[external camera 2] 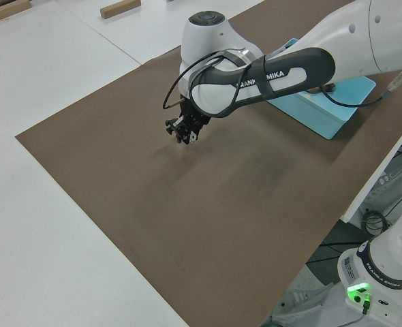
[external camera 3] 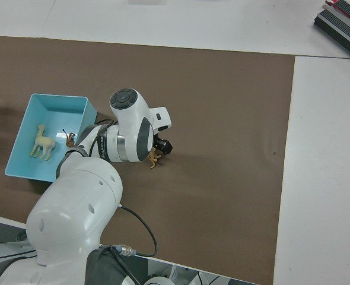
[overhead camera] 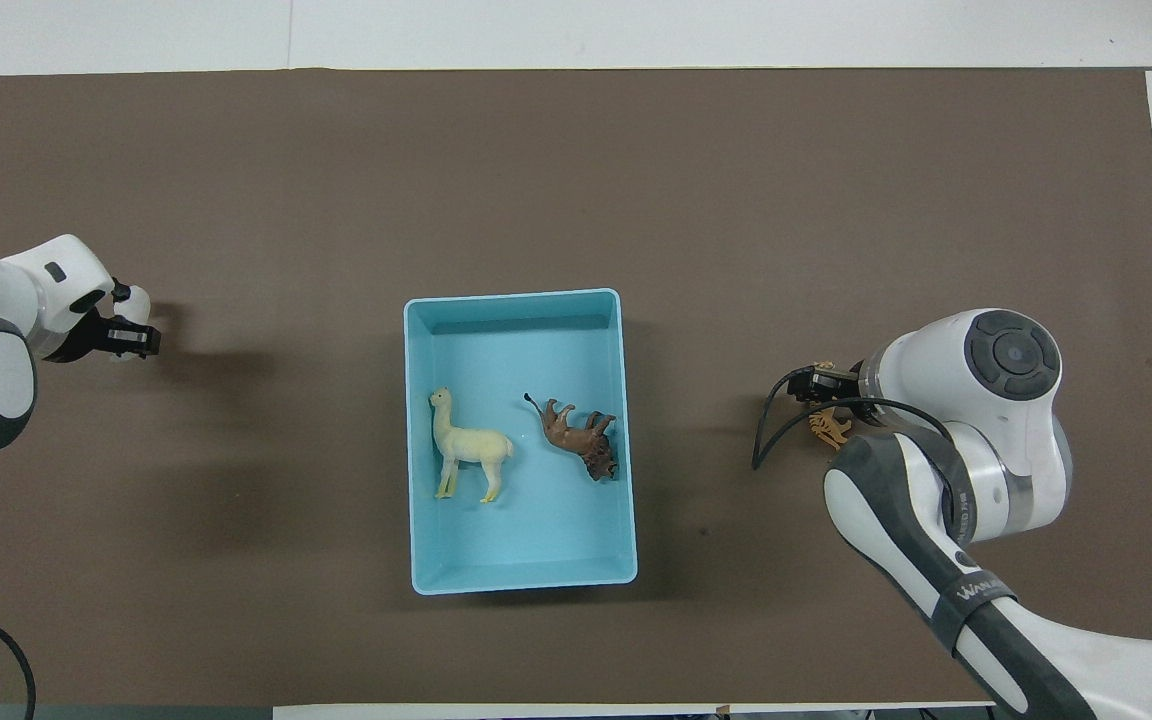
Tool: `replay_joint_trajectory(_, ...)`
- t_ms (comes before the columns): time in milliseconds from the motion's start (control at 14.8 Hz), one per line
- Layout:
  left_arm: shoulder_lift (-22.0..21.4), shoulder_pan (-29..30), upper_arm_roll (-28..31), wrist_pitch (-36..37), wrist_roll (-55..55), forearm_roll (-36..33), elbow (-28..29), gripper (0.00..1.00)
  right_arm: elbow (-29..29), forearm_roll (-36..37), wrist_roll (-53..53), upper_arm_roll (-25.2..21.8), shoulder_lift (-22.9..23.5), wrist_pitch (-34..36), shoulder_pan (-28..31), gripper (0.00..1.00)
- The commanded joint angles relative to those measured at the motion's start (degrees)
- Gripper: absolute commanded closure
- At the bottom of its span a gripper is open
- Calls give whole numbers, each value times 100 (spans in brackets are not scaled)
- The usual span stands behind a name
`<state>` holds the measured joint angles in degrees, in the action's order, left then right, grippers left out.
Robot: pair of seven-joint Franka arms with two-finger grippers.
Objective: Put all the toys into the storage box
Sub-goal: 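Carry the cow toy into the blue box with the left gripper and release, then place the tiger in the box with the right gripper while the left gripper withdraws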
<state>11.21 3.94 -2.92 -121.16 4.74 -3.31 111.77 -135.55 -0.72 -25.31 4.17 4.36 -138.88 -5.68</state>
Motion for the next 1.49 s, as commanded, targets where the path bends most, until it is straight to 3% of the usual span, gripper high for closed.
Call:
replay_joint_trajectory(0,-311,-900,72,1074,-1417,163,-481,100,-472,-95,149,40,-173,-525,41,8)
replay_joint_trajectory(270,-699,-2559,55,1385,-3824,970,-463,100,-437,-86,166,31,-155,-544,-30,100)
replay_joint_trajectory(473,-892,-3582,46,606,-5137,1052,53,100,-131,-86,140,31,-94,-413,-21,100)
replay_joint_trajectory(608,-1041,-3978,46,130,-5299,1052,658,99,438,-86,131,40,-85,208,-12,100)
replay_joint_trajectory(676,-1077,-4102,46,-116,-5334,1052,862,88,825,-86,105,40,-76,656,-21,100)
replay_joint_trajectory(743,-1103,-4146,46,-206,-5395,1052,933,57,1272,-86,61,40,-76,1139,-30,100)
replay_joint_trajectory(811,-1095,-4138,55,-180,-5465,1052,899,20,1633,-95,9,57,-84,1492,-38,100)
replay_joint_trajectory(878,-1086,-4138,55,-137,-5518,1052,812,0,1933,-104,-35,75,-93,1696,-39,100)
replay_joint_trajectory(1081,-1261,-3841,134,547,-5423,1043,478,0,2515,-971,-376,145,-93,1935,-231,100)
replay_joint_trajectory(1284,-1533,-2884,143,935,-4863,982,345,0,2858,-1115,-1735,154,-76,1813,-1133,100)
replay_joint_trajectory(1419,-1683,-1981,143,1347,-3662,973,232,0,2929,-1097,-2791,154,-32,1480,-1741,100)
